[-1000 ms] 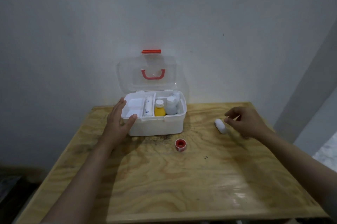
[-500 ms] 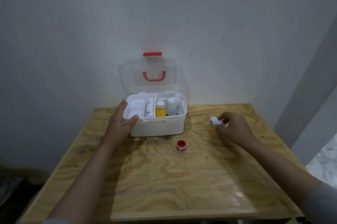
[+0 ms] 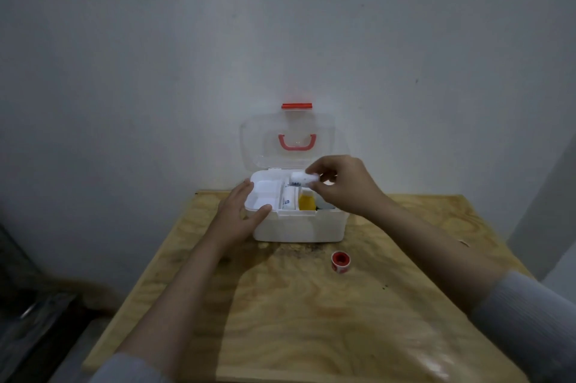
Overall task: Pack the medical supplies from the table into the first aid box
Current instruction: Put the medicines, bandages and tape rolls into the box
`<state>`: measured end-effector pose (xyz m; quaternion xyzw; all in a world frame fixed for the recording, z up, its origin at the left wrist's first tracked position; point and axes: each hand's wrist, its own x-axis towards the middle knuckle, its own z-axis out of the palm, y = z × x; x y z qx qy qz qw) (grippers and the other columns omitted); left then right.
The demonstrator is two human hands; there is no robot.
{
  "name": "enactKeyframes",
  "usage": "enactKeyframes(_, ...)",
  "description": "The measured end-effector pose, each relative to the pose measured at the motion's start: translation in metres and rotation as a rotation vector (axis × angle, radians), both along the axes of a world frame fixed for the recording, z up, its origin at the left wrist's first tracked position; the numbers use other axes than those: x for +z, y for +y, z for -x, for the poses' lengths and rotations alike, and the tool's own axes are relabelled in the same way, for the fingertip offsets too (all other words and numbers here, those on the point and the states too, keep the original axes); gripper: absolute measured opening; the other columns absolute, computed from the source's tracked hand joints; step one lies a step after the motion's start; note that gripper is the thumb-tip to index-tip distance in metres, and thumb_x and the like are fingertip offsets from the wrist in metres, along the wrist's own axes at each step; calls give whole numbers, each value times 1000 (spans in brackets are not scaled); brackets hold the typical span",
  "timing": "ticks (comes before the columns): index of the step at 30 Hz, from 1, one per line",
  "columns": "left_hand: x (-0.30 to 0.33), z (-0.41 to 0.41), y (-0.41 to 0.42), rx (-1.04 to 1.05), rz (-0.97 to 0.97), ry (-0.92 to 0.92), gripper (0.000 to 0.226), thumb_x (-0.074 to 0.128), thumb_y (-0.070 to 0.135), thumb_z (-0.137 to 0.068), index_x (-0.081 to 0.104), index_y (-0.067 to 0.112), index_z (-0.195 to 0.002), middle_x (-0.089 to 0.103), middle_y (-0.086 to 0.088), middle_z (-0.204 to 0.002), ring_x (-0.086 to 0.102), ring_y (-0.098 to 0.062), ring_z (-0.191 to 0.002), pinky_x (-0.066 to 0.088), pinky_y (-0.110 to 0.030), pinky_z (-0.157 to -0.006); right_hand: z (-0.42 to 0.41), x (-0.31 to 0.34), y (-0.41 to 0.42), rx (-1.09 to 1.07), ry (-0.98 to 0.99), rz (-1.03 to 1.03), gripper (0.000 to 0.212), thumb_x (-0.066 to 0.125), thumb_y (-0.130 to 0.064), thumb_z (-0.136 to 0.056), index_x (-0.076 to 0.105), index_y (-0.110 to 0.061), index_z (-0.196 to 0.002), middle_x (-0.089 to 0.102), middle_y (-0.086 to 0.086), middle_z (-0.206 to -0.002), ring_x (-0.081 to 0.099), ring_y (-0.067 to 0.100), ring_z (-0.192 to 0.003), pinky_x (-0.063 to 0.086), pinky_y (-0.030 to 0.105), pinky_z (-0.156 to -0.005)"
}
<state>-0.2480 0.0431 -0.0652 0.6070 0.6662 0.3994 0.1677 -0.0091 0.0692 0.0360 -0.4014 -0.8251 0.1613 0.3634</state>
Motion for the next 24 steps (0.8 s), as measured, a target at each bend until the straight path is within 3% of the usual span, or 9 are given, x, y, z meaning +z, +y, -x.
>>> enactKeyframes(2,4,5,1,-12,28,57,87,53,78,-67,31,37,-141,30,11,-152,32,-17,-134,33,-41,-104,26,3,4,52,-70,-10,21,65,-11,-79,71,-10,-99,72,4,-97,59,8,-75,44,10,-67)
enactKeyframes(6,11,15,6,-46,3,113,89,54,85,-59,34,43,-136,43,10,-143,44,-12,-121,38,-29,-90,65,3,15,120,-258,1,24,62,-2,-78,71,-8,-100,72,9,-102,61,15,-82,52,24,-76)
enactKeyframes(12,6,14,7,-59,-17,71,87,57,84,-59,33,47,-134,43,15,-140,41,-1,-112,35,-23,-83,86,-8,25,152,-483,33,25,65,-7,-79,70,-13,-103,70,10,-107,63,21,-91,52,27,-79)
enactKeyframes(15,3,14,6,-57,-41,40,86,57,83,-60,35,45,-134,41,15,-142,41,-4,-117,36,-26,-87,81,-8,23,196,-489,61,28,68,-11,-78,68,-13,-106,69,8,-110,64,19,-94,51,26,-79)
enactKeyframes(18,0,14,7,-58,-38,37,84,57,81,-61,34,47,-134,38,15,-145,40,-10,-125,38,-30,-93,66,2,18,200,-374,32,27,67,-11,-80,67,-12,-107,69,6,-112,65,16,-95,51,24,-81)
enactKeyframes(21,-2,13,8,-39,-27,41,84,57,81,-62,33,48,-135,36,15,-147,38,-11,-127,39,-37,-97,37,9,8,178,-237,-17,22,67,-13,-80,70,-13,-102,71,2,-102,64,10,-85,47,13,-73)
enactKeyframes(24,-4,13,8,-27,-23,28,82,58,79,-62,33,49,-134,34,18,-147,36,-11,-129,36,-36,-100,-5,4,-6,115,-240,-35,18,69,-16,-78,70,-17,-96,70,-2,-94,61,6,-76,41,6,-65)
